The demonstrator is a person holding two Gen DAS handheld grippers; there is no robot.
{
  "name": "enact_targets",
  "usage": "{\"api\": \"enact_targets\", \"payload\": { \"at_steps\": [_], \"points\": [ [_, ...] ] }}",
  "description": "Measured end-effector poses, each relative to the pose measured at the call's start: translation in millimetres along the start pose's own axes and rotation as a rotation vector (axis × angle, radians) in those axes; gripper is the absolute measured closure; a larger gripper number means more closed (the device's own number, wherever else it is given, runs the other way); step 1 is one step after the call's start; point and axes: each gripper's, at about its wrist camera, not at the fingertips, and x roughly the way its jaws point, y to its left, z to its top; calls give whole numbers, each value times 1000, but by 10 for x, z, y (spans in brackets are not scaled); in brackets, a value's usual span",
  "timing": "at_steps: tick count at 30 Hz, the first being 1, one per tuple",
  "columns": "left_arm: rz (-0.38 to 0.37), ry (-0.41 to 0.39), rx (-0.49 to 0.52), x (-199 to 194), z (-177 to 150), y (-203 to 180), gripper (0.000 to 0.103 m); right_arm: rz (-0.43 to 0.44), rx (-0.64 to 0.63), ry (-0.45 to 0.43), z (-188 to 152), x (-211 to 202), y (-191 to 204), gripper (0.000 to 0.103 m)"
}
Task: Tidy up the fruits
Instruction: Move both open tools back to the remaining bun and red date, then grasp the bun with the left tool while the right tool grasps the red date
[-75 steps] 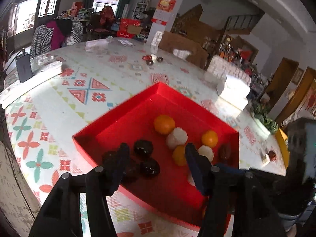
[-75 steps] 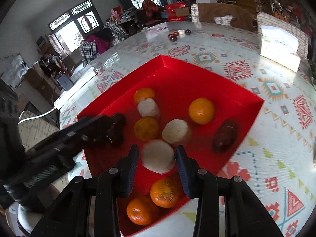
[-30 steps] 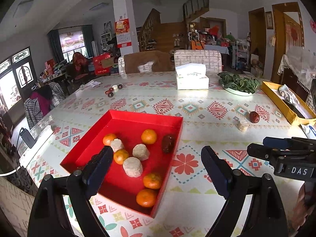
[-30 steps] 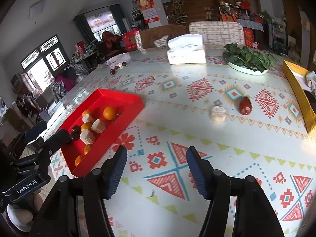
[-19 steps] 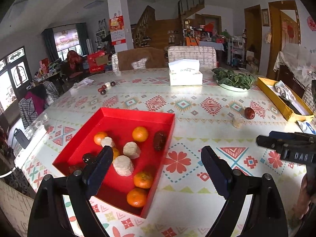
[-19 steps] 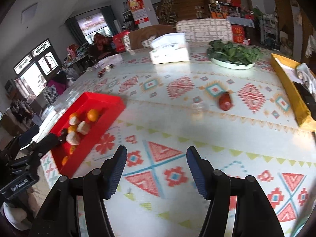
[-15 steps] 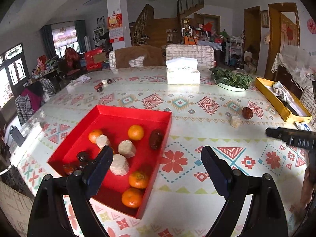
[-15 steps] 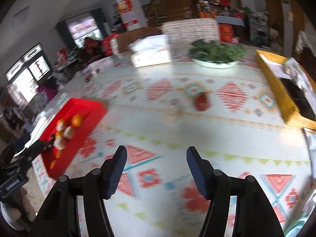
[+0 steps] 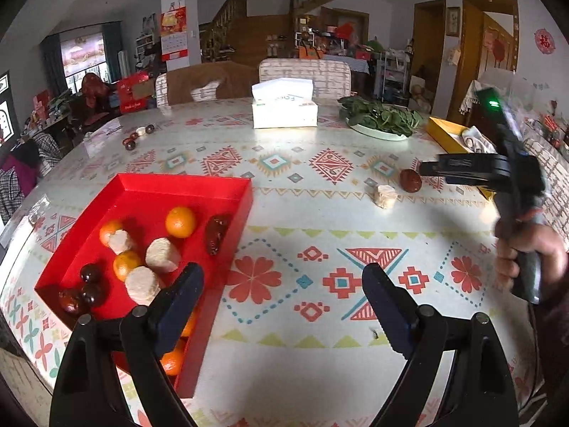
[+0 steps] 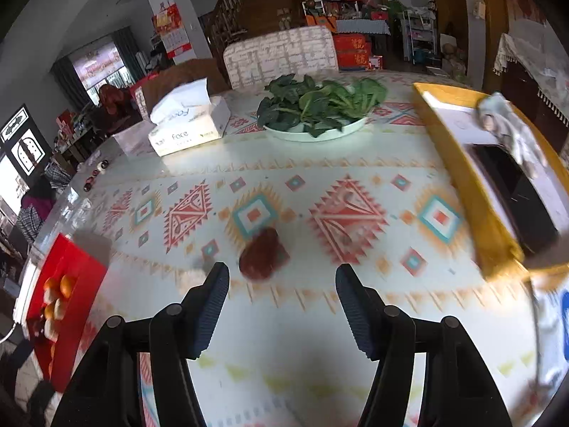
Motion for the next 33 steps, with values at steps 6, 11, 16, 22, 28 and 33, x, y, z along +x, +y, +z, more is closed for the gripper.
{"api": "enact_targets", "payload": {
  "at_steps": [6,11,16,22,28,33],
  "points": [
    [-41,44,-4,187,67,-43,13,23,-8,46,31,356,95,44],
    [-87,84,-11,407,153,-161,13,28,-29,35,11,423,123,61],
    [-145,114,5,661,359,-425,13,42,-9,33,12,411,50,70],
    [-206,144,52,1132,599,-799,15,73,76,9,44,289,-179,70],
    [-192,162,102,1456,706,-1048,29,86,104,-6,74,219,-261,70],
    [-193,193,130,1587,705,-1137,74,94,90,-11,78,197,-220,70]
  ]
}}
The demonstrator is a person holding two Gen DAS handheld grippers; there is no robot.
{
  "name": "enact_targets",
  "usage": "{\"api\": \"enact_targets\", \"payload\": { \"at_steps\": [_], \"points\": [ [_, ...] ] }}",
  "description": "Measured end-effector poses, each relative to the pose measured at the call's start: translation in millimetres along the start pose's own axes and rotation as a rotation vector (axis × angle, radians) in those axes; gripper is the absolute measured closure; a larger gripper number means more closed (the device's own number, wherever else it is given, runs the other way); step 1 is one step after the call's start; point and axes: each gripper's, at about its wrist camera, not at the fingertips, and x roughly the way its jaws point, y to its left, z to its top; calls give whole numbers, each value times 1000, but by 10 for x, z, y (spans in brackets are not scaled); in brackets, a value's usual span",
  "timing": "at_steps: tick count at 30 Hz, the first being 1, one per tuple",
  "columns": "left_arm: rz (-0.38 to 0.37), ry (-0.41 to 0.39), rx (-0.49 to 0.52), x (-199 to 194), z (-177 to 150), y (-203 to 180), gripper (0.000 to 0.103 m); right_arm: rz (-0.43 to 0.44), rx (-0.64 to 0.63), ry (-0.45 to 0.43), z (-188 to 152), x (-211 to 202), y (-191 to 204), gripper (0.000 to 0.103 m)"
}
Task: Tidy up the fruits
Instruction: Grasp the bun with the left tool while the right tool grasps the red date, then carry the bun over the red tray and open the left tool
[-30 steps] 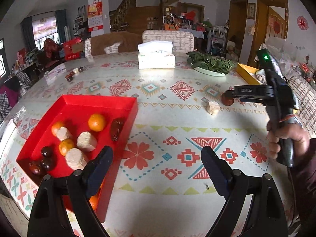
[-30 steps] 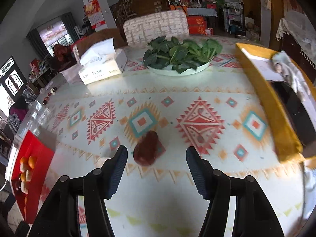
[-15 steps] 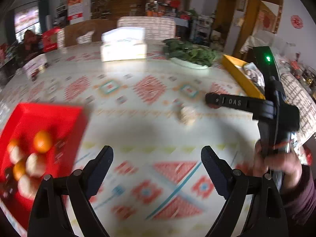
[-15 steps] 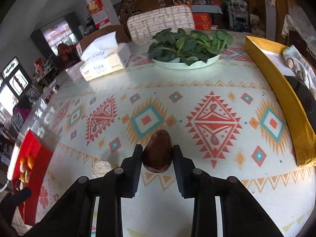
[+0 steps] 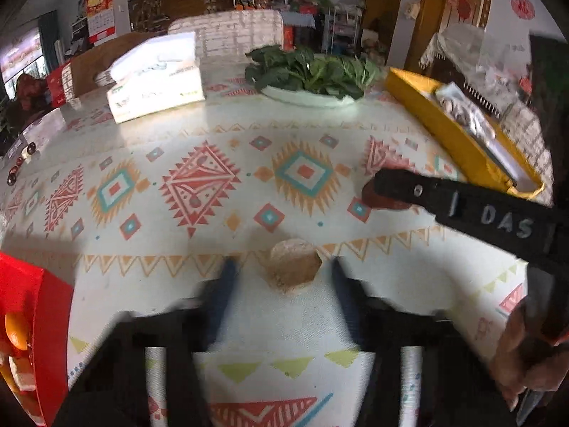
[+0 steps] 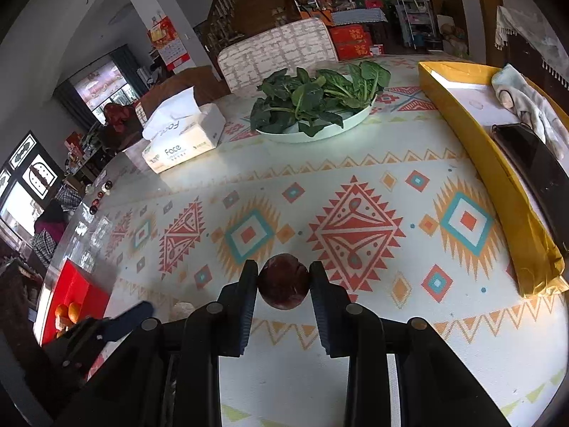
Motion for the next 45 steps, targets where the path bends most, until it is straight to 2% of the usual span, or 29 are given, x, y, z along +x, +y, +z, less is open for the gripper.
{"api": "enact_targets", "payload": {
  "at_steps": [2,6,9,12,16,21,24,26,28,34,39,43,45],
  "points": [
    [22,-7,14,-9,-11,-25,73,0,-4,-1,0,-5,1,70],
    [0,-30,-37,-156,-40,90,73,-1,-11,-1,-1,-5,10,70],
    [-11,-75,-89,-438,-102,261,73,-5,-24,-3,-15,-6,30,70],
    [17,-134,-130,-833,-231,501,73,7,-40,5,-45,9,84,70],
    [103,-214,-227,-1451,-543,1035,73,48,-49,23,-101,20,166,70],
    [191,-238,-417,-1877,-1042,1837,73,75,-80,42,-178,46,321,70],
    [245,-222,-503,-1949,-1276,2207,73,46,-133,19,-246,29,500,70],
    [270,-210,-520,-1951,-1359,2342,73,13,-182,11,-302,14,642,70],
    [275,-201,-535,-1912,-1409,2425,73,17,-208,20,-374,-19,801,70],
    [240,-179,-529,-1727,-1502,2476,73,111,-317,24,-511,-191,1530,71],
    [187,-162,-520,-1613,-1595,2411,73,185,-430,62,-631,-142,2162,71],
    [198,-160,-489,-1613,-1583,2379,73,95,-444,18,-617,-52,2205,71],
    [203,-165,-475,-1623,-1576,2369,65,32,-433,10,-587,8,2084,70]
  ]
}}
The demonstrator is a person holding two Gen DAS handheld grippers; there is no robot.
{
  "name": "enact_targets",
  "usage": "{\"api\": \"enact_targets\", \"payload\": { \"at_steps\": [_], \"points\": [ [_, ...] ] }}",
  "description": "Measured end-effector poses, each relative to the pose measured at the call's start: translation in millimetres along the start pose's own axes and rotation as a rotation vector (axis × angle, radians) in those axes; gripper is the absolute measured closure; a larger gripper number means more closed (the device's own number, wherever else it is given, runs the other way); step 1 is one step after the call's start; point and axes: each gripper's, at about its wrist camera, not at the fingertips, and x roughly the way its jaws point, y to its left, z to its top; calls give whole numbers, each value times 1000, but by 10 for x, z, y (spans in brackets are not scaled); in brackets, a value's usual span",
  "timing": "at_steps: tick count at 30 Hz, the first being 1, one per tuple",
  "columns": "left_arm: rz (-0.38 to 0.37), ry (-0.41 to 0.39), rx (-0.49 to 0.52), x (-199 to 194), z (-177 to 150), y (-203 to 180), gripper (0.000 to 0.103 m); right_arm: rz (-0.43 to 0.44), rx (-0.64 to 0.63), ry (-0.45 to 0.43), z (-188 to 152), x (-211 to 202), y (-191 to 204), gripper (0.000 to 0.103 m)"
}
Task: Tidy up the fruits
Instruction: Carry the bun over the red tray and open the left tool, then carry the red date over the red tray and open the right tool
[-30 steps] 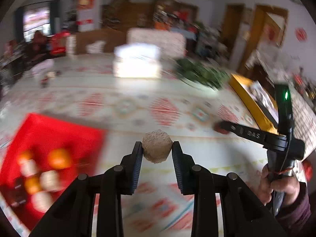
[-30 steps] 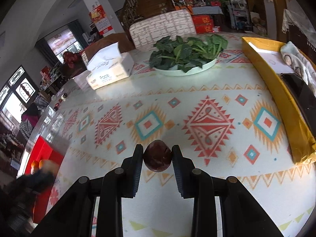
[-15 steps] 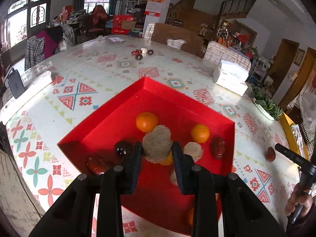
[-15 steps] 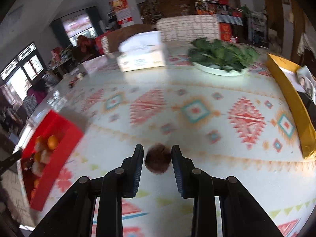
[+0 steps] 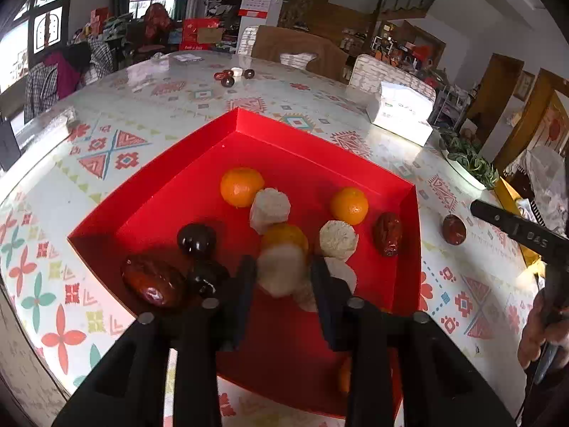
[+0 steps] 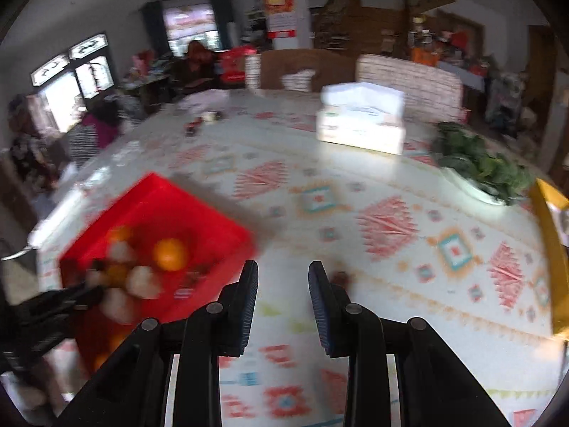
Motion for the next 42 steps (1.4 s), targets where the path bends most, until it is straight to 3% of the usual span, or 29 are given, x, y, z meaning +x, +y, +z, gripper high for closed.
{"api": "enact_targets", "payload": {
  "at_steps": [2,5,8,13,14,20,24,29,34,38,40,42],
  "points": [
    [-7,-18,1,-40,9,-8,48,2,39,34,-23,76,-147,68],
    [-28,-46,2,-131,37,-13,46,5,97,81,-60,235,-286,61],
    [-37,-73,-6,-241,56,20,39,-1,116,115,-58,407,-310,61],
    [-33,-99,-25,-354,71,144,39,-51,120,143,-99,571,-291,62],
    [-33,-102,-33,-358,76,176,39,-45,126,143,-111,561,-299,70],
    [-46,-113,-115,-352,79,385,39,-10,141,92,-74,350,-249,70],
    [-51,-108,-151,-332,67,486,39,120,97,71,93,222,91,70],
    [-41,-99,-154,-324,47,519,39,251,14,115,275,356,685,70],
    [-27,-82,-141,-327,50,545,34,275,-81,145,377,581,1186,70],
    [-21,-83,-132,-351,53,546,33,259,-100,161,392,731,1342,70],
    [-18,-84,-129,-356,58,538,32,277,-82,157,371,678,1321,63],
    [-21,-80,-131,-358,55,527,32,283,-61,129,359,577,1254,48]
  ]
}}
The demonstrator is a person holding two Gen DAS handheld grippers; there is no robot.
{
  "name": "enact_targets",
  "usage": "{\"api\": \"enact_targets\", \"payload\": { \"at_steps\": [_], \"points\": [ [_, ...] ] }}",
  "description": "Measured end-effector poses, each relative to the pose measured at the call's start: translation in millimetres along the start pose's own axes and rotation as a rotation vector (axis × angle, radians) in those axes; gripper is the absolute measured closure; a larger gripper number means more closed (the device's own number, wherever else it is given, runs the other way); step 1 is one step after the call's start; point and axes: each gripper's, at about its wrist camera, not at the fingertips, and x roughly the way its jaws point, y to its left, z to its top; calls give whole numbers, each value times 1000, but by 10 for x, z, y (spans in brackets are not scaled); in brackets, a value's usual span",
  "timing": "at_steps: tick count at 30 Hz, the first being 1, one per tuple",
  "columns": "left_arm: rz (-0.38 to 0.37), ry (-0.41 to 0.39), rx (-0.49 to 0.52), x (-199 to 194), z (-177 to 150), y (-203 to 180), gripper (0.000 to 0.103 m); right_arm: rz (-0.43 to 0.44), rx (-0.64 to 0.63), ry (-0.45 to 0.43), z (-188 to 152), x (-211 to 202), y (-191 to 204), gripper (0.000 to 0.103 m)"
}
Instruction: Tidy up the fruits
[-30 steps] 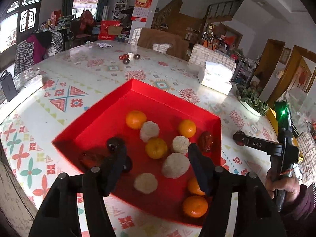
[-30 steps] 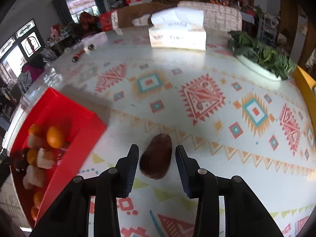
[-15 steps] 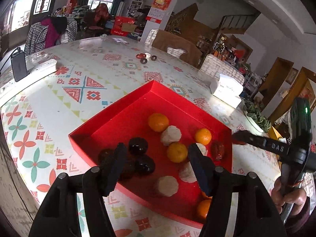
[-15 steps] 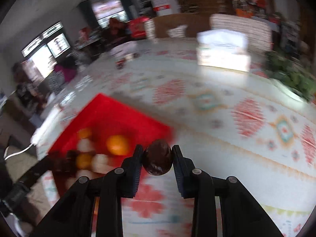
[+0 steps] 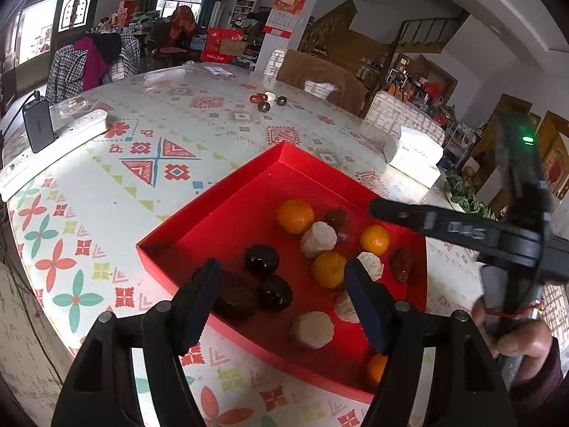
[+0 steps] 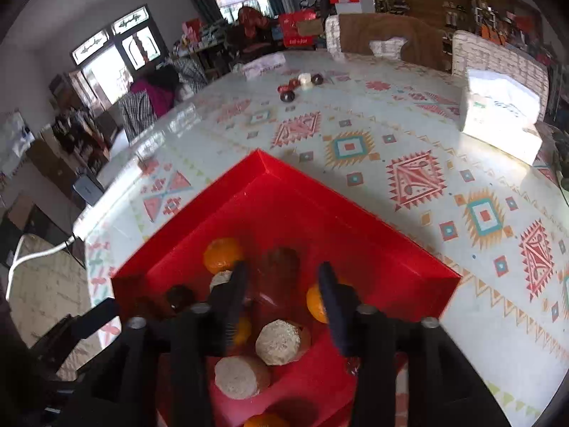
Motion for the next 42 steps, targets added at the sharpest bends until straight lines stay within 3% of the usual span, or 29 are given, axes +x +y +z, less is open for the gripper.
{"api": "enact_targets", "payload": {
  "at_steps": [4,9,16,19,22,31,42],
  "points": [
    [-19,2,23,-23,-16,-123,32,-22,27,-59,-93,-323,-85,47],
    [-33,-13,93,-68,-51,-425,32,-87,47,-132,-489,-833,-212,40],
    [32,-75,233,-198,-238,-1037,20,-185,104,-196,-1017,-1262,-458,38],
    [50,-128,277,-299,-316,-1253,9,-222,126,-199,-1189,-1344,-566,35],
    [58,-176,297,-398,-377,-1402,6,-236,156,-193,-1340,-1399,-670,35],
    [114,-159,316,-426,-482,-1641,6,-275,141,-197,-1654,-1508,-671,33],
    [130,-168,376,-413,-630,-1879,6,-306,97,-226,-1813,-1611,-657,26]
  ]
}}
